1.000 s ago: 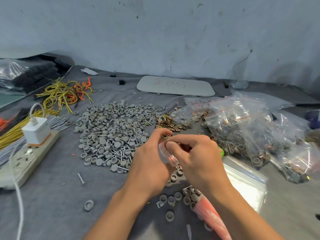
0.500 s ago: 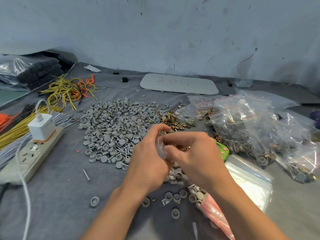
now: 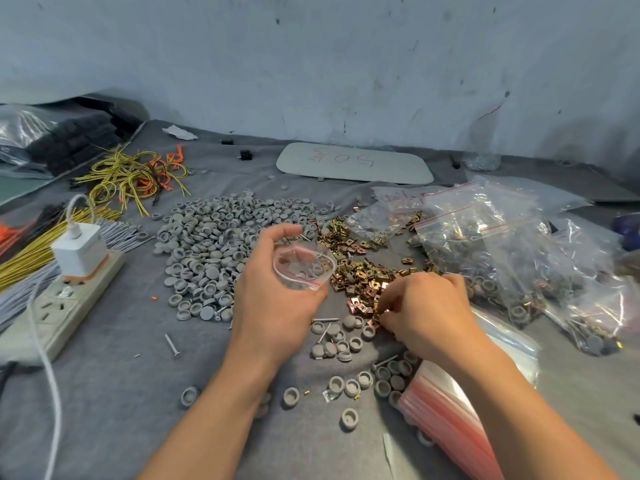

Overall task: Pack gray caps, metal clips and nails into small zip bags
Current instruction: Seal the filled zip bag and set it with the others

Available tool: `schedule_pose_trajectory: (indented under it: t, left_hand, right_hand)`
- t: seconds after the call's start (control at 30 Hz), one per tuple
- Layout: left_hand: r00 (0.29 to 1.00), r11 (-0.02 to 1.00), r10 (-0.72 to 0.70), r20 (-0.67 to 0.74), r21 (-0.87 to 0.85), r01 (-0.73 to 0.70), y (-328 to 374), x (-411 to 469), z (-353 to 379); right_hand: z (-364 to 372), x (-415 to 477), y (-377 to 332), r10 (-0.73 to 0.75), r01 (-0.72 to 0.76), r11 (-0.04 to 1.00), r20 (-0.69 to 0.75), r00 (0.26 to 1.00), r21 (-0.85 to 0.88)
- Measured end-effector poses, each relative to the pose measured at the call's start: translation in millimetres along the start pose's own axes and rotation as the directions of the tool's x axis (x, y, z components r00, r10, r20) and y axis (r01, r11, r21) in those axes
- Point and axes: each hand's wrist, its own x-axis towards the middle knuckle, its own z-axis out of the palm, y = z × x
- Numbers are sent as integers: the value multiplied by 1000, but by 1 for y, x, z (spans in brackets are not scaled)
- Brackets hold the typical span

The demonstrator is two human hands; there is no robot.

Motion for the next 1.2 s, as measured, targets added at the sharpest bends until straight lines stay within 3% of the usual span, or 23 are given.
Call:
schedule_pose_trajectory:
  t: [0.2,0.37,0.67,0.77,0.9,1.2]
  left_hand:
    - [999,993,43,-21,111,-40,1,-1,1]
    - [999,983,23,23,180,-27,-1,-4,2]
    - [997,980,24,73,198,-38,-1,-6,5]
    - [995,977,28,91,208,-47,1,-6,6]
    - [993,967,27,119,249,-57,0,-7,10]
    - [988,953,36,151,293,-80,-1,-8,15]
  right_hand:
    - [6,0,-8,-81,83,985,15,997,-148]
    - [6,2,-11,-92,92,986,10,996,-140]
    - [2,-4,-4,73,-40,958,-108,991,283]
    - [-3,-10,-6,98,5,866,-179,979,499]
    - [-14,-17,-21,109,84,643,-199,974,761]
    - [-12,-17,-30,46,70,434,-100,994,898]
